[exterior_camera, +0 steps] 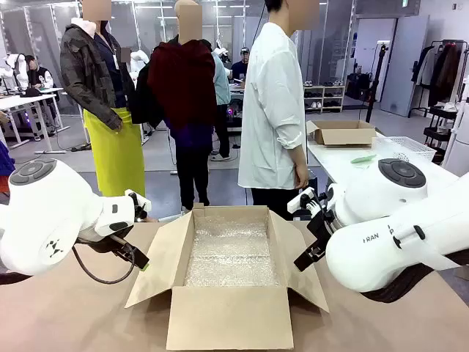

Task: Pack the glasses set securely to prepare it for shipping.
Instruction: Place the Glasses case inside the Package Box.

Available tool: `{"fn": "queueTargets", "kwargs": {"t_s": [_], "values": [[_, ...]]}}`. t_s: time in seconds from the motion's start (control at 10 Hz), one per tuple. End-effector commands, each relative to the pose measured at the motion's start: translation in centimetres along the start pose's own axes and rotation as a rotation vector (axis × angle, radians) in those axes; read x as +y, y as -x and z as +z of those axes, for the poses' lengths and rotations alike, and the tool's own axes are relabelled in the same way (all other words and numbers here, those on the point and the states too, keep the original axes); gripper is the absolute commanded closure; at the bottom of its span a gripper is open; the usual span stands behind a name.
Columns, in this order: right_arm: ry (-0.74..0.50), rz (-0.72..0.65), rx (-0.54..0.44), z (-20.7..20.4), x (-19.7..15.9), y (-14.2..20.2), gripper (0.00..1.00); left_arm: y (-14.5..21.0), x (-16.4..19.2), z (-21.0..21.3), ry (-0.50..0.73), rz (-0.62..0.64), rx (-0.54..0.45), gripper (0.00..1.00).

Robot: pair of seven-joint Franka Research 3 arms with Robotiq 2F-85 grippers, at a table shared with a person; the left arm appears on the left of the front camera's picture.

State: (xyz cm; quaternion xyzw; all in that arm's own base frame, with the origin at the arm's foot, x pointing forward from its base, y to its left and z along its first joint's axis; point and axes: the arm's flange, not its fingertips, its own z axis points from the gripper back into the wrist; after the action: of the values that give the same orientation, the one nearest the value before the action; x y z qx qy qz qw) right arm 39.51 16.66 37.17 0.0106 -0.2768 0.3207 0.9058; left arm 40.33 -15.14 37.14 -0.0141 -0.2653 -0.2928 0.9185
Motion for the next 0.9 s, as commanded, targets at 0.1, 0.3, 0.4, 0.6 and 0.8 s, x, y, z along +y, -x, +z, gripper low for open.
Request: {"fn": "queueTargets", "kwargs": {"t_s": [0.1, 0.3, 0.4, 0.6, 0.8], "values": [[0.000, 0.000, 0.000, 0.0, 0.0, 0.0, 0.00, 0.0, 0.0, 0.0, 0.000, -0.001, 0.000, 0.00], [0.000, 0.000, 0.000, 0.0, 0.0, 0.0, 0.00, 0.0, 0.0, 0.0, 0.000, -0.001, 0.000, 0.00], [0.000, 0.000, 0.000, 0.0, 0.0, 0.0, 0.00, 0.0, 0.0, 0.0, 0.000, -0.001, 0.000, 0.00], [0.000, 0.000, 0.000, 0.0, 0.0, 0.0, 0.00, 0.0, 0.0, 0.0, 0.000, -0.001, 0.000, 0.00], [0.001, 0.002, 0.000, 0.0, 0.0, 0.0, 0.00, -1.2, -0.5, 3.1, 0.006, -0.151, -0.040, 0.00]]}}
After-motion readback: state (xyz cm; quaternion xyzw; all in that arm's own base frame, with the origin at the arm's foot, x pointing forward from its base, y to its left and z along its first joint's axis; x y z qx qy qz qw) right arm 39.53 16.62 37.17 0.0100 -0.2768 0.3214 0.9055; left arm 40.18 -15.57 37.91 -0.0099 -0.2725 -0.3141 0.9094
